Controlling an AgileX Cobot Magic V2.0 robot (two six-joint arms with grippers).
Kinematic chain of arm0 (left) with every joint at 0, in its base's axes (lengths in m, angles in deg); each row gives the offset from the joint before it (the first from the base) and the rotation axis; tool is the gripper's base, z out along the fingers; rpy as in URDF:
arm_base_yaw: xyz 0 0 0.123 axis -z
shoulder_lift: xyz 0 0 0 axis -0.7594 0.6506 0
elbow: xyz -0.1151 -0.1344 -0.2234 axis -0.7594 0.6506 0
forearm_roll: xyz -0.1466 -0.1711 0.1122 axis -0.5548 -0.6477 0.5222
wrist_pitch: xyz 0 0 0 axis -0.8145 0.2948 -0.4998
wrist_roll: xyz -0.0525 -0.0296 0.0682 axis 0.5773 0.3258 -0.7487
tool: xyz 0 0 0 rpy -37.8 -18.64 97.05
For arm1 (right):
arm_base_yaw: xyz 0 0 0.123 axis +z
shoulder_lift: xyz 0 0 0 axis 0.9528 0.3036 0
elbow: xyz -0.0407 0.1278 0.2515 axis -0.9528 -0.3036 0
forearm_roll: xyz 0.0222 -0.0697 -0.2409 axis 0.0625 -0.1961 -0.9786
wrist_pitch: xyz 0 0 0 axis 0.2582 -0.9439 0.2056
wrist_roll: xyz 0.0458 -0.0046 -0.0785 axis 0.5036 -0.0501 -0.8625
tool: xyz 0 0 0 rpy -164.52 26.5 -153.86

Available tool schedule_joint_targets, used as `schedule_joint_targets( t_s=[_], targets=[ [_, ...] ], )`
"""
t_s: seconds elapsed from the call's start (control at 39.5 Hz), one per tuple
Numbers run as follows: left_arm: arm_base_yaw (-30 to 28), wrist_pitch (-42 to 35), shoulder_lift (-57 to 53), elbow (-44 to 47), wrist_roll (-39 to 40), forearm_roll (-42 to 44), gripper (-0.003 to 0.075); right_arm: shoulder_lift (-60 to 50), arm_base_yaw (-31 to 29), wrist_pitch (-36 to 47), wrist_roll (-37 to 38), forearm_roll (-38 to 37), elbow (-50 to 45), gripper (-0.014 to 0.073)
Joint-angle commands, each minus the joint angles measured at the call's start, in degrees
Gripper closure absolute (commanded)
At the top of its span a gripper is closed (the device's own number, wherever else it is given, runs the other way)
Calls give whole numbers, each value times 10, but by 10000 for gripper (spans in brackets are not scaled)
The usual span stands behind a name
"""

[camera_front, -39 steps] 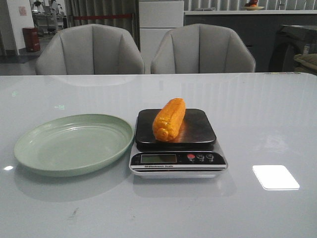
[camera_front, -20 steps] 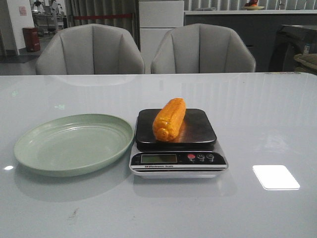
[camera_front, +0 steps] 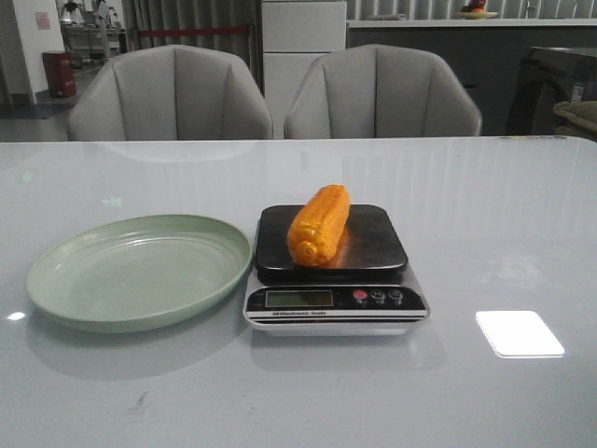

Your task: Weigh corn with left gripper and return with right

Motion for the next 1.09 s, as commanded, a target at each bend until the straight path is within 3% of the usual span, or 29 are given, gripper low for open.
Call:
schedule_joint_targets(
  t_s=[0.0,0.13,0.38,0.48,0.58,0.68,1.06],
  targets=[
    [4,-47,4,-15,0,0,596,65,-3,-14,-6,-8,60,407],
    [4,-47,4,-15,0,0,596,109,-3,-75,-6,-8,92,407],
    [4,-47,4,-15,0,0,596,119,-3,-101,-6,-8,90,403],
    [4,-47,4,-15,0,0,596,125,-1,-118,-6,-8,90,302],
    [4,-47,4,-15,0,0,596,131,12,-117,-6,-8,92,109],
    [4,-47,4,-15,0,0,596,148,30,-119,-15,-9,99,-21],
    [4,-47,4,-15,0,0,596,342,166,-240,-16,23,240,0]
  ],
)
